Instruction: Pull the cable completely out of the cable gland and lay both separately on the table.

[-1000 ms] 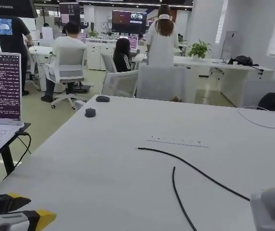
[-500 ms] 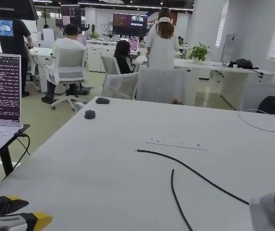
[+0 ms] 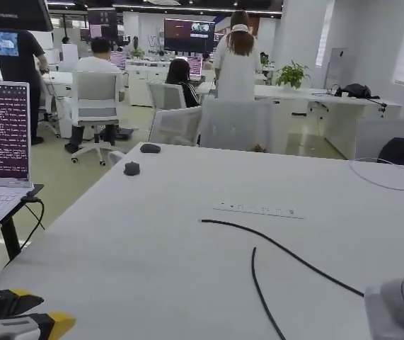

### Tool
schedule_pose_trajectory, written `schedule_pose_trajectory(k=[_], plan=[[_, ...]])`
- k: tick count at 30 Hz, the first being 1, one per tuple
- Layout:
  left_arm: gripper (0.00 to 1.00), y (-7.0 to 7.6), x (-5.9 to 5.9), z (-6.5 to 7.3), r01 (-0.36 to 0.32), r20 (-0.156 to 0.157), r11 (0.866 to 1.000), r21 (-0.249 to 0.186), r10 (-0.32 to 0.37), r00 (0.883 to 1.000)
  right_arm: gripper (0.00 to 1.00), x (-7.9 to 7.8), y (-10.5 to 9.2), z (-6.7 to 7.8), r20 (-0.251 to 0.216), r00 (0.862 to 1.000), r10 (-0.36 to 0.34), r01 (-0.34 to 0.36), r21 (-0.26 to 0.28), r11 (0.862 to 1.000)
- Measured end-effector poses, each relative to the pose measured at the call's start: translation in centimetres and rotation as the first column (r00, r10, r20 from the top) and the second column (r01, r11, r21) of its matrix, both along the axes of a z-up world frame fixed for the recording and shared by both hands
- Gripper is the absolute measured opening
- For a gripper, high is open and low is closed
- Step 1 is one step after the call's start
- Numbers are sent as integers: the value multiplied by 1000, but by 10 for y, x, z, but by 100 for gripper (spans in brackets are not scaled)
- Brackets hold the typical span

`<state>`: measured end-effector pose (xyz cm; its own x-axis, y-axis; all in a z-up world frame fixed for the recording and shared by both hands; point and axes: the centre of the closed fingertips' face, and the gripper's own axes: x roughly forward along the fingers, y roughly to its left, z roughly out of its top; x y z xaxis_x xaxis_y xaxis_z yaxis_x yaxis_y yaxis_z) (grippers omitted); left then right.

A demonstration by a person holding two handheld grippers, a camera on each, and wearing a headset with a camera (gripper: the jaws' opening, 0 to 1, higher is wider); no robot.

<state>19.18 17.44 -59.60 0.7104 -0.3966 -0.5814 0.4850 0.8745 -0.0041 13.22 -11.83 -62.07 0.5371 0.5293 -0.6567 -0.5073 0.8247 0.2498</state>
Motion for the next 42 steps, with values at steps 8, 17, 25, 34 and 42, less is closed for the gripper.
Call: schedule_pose_trajectory(k=[8, 17, 25, 34, 42], plan=[[39, 1, 1, -1, -7, 0, 1000, 7, 7, 1000, 37, 1, 1, 1, 8, 1000, -4, 4, 12, 1000], [39, 1, 1, 1, -13, 12, 1000, 4, 13, 1000, 36, 1, 2, 3, 11, 1000, -14, 14, 35, 999], [40, 2, 1, 2, -19, 16, 1000, -6, 19, 1000, 37, 2, 1, 4, 17, 1000, -26, 25, 48, 999], [40, 2, 2, 2, -24, 22, 1000, -11, 24, 999, 36, 2, 1, 3, 14, 1000, -20, 20, 32, 999], [40, 2, 2, 3, -24, 23, 1000, -14, 24, 999, 36, 1, 1, 3, 10, 1000, -21, 20, 24, 1000]])
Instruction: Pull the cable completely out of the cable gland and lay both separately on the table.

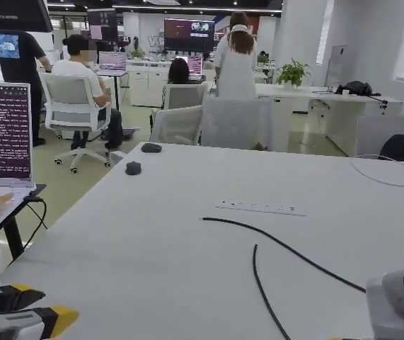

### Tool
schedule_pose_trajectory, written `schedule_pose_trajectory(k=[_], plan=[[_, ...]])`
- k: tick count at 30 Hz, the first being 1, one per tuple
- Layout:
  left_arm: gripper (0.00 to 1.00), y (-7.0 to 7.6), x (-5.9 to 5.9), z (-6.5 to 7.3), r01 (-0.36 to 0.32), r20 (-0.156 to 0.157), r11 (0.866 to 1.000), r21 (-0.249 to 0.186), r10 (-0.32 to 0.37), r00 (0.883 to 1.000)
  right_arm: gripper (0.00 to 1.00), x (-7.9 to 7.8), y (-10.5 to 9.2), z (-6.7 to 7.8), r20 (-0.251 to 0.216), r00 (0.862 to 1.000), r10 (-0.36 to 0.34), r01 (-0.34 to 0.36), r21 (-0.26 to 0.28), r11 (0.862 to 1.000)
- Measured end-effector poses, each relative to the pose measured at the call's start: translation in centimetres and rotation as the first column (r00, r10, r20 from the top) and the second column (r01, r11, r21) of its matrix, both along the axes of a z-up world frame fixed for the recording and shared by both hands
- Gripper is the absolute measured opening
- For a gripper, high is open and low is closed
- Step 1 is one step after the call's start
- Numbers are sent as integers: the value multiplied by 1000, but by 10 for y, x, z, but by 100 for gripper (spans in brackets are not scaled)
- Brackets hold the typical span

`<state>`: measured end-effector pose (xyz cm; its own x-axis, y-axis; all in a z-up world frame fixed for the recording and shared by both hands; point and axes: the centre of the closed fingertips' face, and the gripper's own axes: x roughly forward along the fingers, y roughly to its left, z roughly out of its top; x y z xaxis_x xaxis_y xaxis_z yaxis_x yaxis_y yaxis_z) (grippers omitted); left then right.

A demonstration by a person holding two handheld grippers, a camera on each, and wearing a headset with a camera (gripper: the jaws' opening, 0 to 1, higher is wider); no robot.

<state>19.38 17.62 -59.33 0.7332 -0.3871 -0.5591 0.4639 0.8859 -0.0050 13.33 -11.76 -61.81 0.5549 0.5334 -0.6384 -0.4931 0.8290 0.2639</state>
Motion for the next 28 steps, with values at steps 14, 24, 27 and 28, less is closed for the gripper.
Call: schedule_pose_trajectory(k=[14, 24, 27, 28], plan=[[39, 1, 0, -1, -1, 0, 1000, 1, 1, 1000, 35, 0, -1, -2, -3, 1000, -2, 2, -13, 1000], [39, 2, 0, -1, -4, 1, 1000, 5, 4, 1000, 34, 0, -1, -1, -2, 1000, -7, 7, -13, 1000], [39, 2, 0, -1, -4, 1, 1000, 4, 4, 1000, 34, 1, -1, -1, -4, 1000, -9, 9, -12, 1000], [39, 2, 0, -1, -4, 0, 1000, 6, 4, 1000, 34, 1, -1, -1, -4, 1000, -9, 9, -13, 1000]])
